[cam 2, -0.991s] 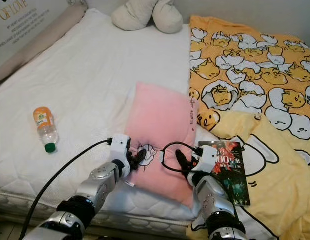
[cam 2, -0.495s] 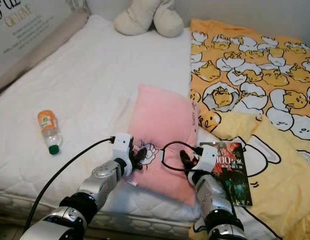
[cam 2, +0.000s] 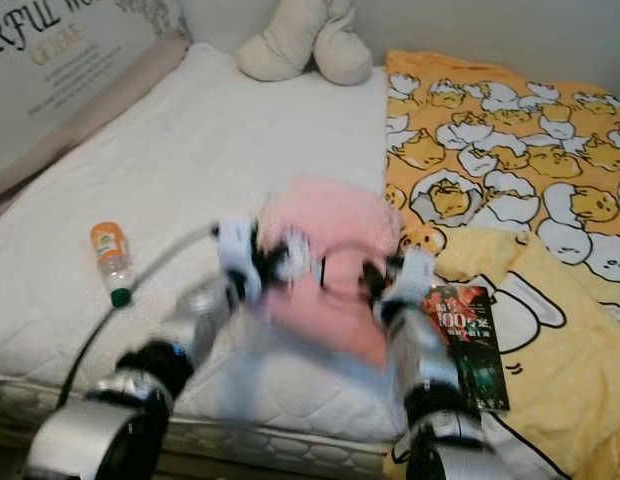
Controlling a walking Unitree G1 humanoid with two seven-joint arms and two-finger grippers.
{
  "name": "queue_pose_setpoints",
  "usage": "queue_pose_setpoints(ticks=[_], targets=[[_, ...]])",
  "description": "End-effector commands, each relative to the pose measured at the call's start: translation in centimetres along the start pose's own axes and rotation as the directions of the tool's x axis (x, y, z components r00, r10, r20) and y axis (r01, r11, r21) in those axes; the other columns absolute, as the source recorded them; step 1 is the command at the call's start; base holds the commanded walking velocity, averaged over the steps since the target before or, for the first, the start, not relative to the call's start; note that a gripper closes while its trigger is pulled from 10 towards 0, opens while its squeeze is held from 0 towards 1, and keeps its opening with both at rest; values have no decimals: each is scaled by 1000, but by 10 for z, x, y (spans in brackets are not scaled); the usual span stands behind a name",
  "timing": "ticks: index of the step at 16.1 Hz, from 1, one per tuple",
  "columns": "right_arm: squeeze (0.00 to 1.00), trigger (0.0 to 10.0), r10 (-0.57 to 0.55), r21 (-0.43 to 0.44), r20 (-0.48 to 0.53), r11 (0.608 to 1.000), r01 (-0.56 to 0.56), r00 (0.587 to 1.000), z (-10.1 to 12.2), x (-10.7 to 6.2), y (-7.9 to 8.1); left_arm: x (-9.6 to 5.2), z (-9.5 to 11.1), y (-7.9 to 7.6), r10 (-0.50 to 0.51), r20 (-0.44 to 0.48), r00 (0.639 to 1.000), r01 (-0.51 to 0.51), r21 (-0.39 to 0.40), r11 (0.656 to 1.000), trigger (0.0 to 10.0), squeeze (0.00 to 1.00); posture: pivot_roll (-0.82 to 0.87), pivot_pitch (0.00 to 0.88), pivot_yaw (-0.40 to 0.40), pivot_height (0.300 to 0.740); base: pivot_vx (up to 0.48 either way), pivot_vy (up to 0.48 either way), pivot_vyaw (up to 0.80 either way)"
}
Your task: Clean up the room
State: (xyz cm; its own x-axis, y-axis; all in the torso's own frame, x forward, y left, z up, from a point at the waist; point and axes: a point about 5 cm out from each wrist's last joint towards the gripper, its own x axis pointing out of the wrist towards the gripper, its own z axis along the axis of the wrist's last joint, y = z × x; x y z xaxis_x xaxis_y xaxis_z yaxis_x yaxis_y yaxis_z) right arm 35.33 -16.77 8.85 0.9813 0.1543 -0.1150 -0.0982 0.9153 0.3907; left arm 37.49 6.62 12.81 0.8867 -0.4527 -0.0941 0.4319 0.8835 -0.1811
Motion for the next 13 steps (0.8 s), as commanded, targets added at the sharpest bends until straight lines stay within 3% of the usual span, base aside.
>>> queue_pose_setpoints(ticks=[1, 2, 5, 6, 7, 10, 13], targets=[[0, 0, 12, -6, 89, 1000, -12, 996, 26, 5, 3, 5, 27, -2, -25, 90, 996, 24, 16, 1000, 0, 0, 152, 0, 21, 740, 0, 0, 0], [0, 0, 51, -46, 173, 998, -43, 984, 54, 10, 12, 7, 51, 1, -32, 160, 987, 26, 38, 999, 0, 0, 150, 0, 24, 740, 0, 0, 0], [0, 0, 81, -132, 207, 990, -55, 975, 77, 13, 21, 6, 82, 7, -36, 236, 971, 13, 100, 995, 0, 0, 150, 0, 27, 740, 0, 0, 0], [0, 0, 61, -157, 219, 987, -27, 974, 81, 13, 21, 5, 87, 8, -27, 244, 969, -1, 114, 993, 4549, 0, 151, 0, 26, 740, 0, 0, 0], [0, 10000, 69, -175, 221, 984, -30, 973, 82, 12, 23, 4, 91, 10, -5, 273, 962, -28, 117, 993, 10000, 0, 151, 0, 27, 740, 0, 360, 0], [0, 10000, 69, -196, 234, 980, -23, 970, 84, 9, 24, 3, 93, 11, 43, 310, 950, -72, 82, 994, 10000, 0, 146, 0, 27, 740, 0, 480, 0], [0, 10000, 79, -221, 256, 975, -21, 963, 94, 9, 26, 1, 98, 13, 53, 331, 942, -97, 117, 988, 10000, 0, 148, 0, 24, 740, 0, 480, 0]])
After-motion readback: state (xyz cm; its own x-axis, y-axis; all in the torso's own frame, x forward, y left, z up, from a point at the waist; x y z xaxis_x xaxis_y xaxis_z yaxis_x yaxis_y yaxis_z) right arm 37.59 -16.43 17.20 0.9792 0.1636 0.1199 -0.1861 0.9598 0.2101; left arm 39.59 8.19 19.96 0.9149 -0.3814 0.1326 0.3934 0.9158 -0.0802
